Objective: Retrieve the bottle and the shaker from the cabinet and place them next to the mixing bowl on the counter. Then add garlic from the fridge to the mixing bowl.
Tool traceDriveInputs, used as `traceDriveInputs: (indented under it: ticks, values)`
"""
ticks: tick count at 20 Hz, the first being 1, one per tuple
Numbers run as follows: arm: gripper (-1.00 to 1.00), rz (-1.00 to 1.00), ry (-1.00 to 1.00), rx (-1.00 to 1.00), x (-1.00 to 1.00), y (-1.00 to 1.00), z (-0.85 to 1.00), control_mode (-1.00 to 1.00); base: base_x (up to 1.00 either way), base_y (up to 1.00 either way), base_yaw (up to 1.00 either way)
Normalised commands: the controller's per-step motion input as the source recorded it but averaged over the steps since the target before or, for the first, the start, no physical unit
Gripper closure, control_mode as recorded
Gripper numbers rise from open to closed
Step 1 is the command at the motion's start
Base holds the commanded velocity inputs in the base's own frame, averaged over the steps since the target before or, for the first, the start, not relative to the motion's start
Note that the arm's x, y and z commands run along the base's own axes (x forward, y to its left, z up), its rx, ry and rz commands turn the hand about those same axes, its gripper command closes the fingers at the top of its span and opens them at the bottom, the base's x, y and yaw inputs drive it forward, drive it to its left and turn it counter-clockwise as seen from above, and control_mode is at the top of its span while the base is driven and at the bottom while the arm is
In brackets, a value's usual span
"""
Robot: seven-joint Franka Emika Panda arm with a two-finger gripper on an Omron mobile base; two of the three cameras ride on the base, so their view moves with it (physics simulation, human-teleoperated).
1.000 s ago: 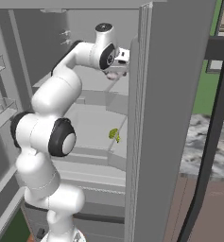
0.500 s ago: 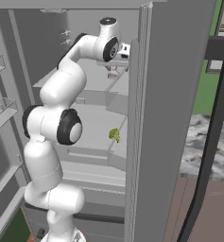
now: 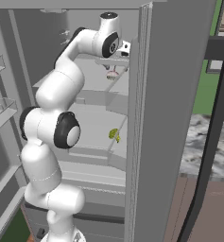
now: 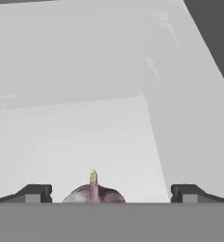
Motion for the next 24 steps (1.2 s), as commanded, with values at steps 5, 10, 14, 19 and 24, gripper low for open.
traceDriveInputs:
  ticks: [5,10,14,19,24]
  values:
    - [-1.00,0.00,0.00,0.00,-0.39,0.01,-0.14,-1.00,0.00,0.00,0.00]
    - [-1.00,0.00,-0.04,0.00,-0.31,0.18,-0.29,-1.00,0.00,0.00,0.00]
    - [-1.00,0.00,-0.03,0.00,0.16,0.18,0.00,-1.00,0.00,0.00,0.00]
    - [-1.00,0.00,0.00,0.00,0.34,0.02,0.00,-1.00,0.00,0.00,0.00]
    - [-1.00,0.00,0.00,0.00,0.15,-0.04,-0.03,-1.00,0.00,0.00,0.00]
